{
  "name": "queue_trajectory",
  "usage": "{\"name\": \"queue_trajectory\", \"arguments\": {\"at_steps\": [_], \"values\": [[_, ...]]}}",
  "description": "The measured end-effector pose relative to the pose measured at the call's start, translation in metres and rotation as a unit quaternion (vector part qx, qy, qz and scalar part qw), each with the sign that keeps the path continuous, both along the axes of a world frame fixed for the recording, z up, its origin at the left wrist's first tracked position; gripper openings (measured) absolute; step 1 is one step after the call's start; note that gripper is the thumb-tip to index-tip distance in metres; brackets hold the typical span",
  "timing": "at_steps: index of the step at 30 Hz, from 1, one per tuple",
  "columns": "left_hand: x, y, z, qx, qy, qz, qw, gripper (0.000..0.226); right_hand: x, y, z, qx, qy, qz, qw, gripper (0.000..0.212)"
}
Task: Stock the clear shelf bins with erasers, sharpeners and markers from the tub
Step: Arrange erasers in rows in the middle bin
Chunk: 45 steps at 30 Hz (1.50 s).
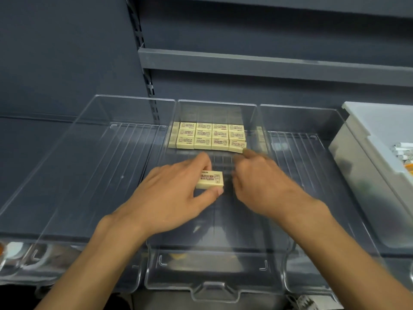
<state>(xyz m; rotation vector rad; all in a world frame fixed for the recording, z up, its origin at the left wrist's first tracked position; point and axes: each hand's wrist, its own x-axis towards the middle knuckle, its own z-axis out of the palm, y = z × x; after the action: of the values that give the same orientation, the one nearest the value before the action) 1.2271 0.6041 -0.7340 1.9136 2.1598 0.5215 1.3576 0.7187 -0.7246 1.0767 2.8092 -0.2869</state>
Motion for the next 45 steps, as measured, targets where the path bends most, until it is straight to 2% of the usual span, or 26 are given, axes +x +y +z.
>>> {"name": "queue_trajectory", "arguments": {"at_steps": [3, 5, 8, 11, 15, 20, 24, 27, 30, 36, 40, 45], "values": [[0.0, 0.003, -0.002, -0.005, 0.033, 0.006, 0.999, 0.027, -0.028, 0.008, 0.001, -0.043, -0.137, -0.05, 0.988, 0.055], [0.0, 0.003, -0.003, -0.012, 0.046, 0.01, 0.999, 0.027, -0.04, 0.016, -0.004, -0.055, -0.161, -0.069, 0.983, 0.063], [0.0, 0.002, -0.006, -0.014, 0.057, 0.008, 0.998, 0.026, -0.043, 0.027, -0.014, -0.08, -0.149, -0.088, 0.982, 0.066], [-0.002, 0.001, -0.01, -0.019, 0.082, 0.007, 0.996, 0.028, -0.041, 0.03, -0.017, -0.109, -0.12, -0.093, 0.982, 0.065], [-0.002, 0.002, -0.01, 0.002, 0.067, 0.011, 0.998, 0.027, -0.04, 0.031, -0.019, -0.129, -0.09, -0.104, 0.982, 0.065], [-0.002, 0.001, -0.009, 0.046, 0.025, 0.009, 0.999, 0.03, -0.033, 0.023, -0.019, -0.082, -0.03, -0.075, 0.993, 0.048], [-0.003, -0.002, -0.007, 0.087, -0.02, 0.011, 0.996, 0.029, -0.015, 0.016, -0.014, -0.074, 0.125, 0.018, 0.989, 0.03], [-0.004, -0.004, -0.006, 0.113, -0.035, 0.022, 0.993, 0.03, 0.0, 0.004, -0.009, -0.092, 0.269, 0.062, 0.957, 0.022], [-0.006, -0.006, -0.006, 0.125, -0.059, 0.04, 0.99, 0.027, 0.01, -0.012, -0.008, -0.127, 0.346, 0.085, 0.926, 0.01], [-0.013, -0.015, -0.005, 0.113, -0.146, 0.062, 0.981, 0.02, 0.004, -0.017, -0.009, -0.138, 0.356, 0.106, 0.918, 0.026], [-0.013, -0.013, -0.003, 0.154, -0.204, 0.105, 0.961, 0.024, -0.001, -0.014, -0.002, -0.169, 0.363, 0.123, 0.908, 0.034], [-0.013, 0.0, -0.004, 0.171, -0.244, 0.127, 0.946, 0.028, -0.01, -0.008, -0.004, -0.162, 0.362, 0.118, 0.91, 0.039]]}}
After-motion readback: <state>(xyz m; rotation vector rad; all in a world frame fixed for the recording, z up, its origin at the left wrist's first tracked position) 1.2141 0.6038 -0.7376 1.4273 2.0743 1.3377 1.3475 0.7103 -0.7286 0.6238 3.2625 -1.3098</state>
